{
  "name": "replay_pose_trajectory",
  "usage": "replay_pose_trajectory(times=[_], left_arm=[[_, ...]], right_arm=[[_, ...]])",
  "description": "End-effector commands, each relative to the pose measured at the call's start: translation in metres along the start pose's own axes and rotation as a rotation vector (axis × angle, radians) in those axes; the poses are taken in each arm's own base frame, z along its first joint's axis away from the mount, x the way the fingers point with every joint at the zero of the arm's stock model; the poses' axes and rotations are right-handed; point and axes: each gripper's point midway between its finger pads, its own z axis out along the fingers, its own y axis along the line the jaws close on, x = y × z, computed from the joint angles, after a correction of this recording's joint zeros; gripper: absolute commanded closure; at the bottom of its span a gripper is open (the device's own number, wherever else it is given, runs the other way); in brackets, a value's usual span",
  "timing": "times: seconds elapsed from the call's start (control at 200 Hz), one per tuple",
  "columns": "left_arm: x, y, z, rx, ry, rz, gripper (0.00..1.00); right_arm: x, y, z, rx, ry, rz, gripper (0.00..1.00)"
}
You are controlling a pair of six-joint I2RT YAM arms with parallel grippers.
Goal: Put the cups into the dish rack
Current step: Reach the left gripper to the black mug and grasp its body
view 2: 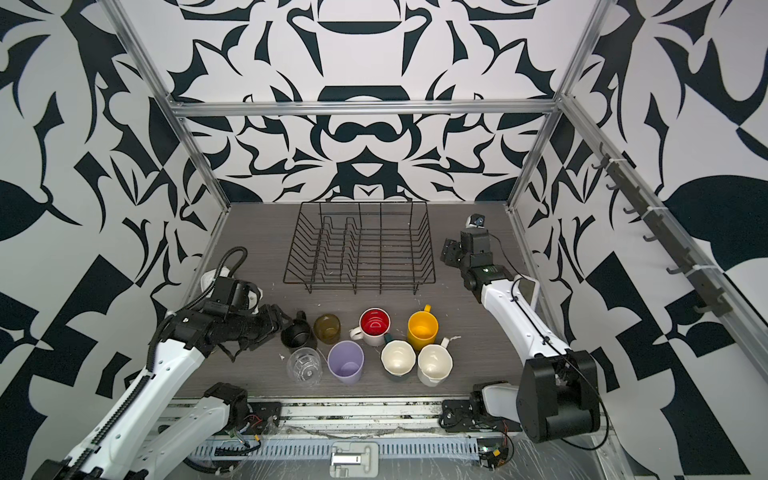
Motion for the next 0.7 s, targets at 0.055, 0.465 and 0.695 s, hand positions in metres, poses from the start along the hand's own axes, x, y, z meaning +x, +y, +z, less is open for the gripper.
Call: replay_pose_trajectory(times=[0.055, 0.465, 0.695], left_arm=[[0.002, 0.017, 0.005, -0.097, -0.003, -0.048, 0.38], [0.004, 0.015, 0.03, -0.135, -0.002, -0.015, 0.43], [0.001, 0.018, 0.045, -0.158, -0.004, -0.029, 0.51]], right_arm=[[-0.025, 0.009, -0.015, -0.029, -0.067, 0.015, 0.23], [-0.022, 0.01, -0.012, -0.038, -0.058, 0.013, 0.23], [-0.022, 0.01, -0.01, -0.037, -0.055, 0.007, 0.23]])
